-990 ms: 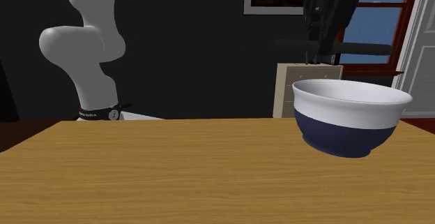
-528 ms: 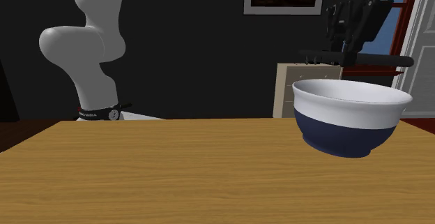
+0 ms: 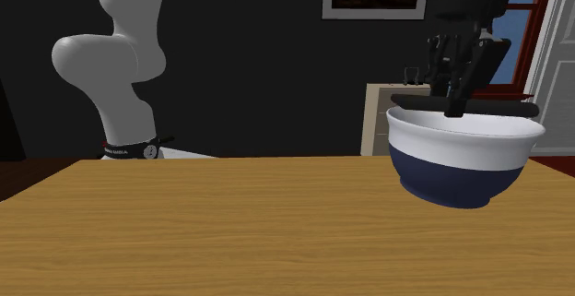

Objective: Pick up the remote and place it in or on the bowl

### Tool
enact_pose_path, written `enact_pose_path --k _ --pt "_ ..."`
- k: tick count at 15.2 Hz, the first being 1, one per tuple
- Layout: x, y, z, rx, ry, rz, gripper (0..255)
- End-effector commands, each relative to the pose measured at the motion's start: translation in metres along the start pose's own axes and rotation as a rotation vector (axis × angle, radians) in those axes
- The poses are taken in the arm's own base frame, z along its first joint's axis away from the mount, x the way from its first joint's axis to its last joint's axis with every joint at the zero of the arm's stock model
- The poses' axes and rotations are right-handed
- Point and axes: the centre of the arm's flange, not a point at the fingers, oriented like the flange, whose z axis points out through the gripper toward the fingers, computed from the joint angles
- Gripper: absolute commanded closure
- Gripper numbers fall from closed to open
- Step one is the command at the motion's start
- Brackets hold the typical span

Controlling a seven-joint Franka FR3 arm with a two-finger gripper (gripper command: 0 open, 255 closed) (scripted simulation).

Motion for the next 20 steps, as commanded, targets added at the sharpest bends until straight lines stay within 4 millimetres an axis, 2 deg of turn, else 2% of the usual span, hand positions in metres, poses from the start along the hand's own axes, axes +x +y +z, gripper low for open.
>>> enact_pose_path --k 1,7,8,13,17,20 --pt "0.000 0.000 0.005 0.000 0.001 0.000 255" --pt "0.000 0.000 0.005 0.000 0.001 0.000 255" --pt "0.000 0.000 0.005 0.000 0.001 0.000 0" --pt "0.000 0.000 0.004 0.000 0.001 0.000 0" --pt "0.000 0.000 -0.045 0.000 0.001 0.000 0" --pt "0.000 0.000 -0.045 0.000 0.001 0.000 0"
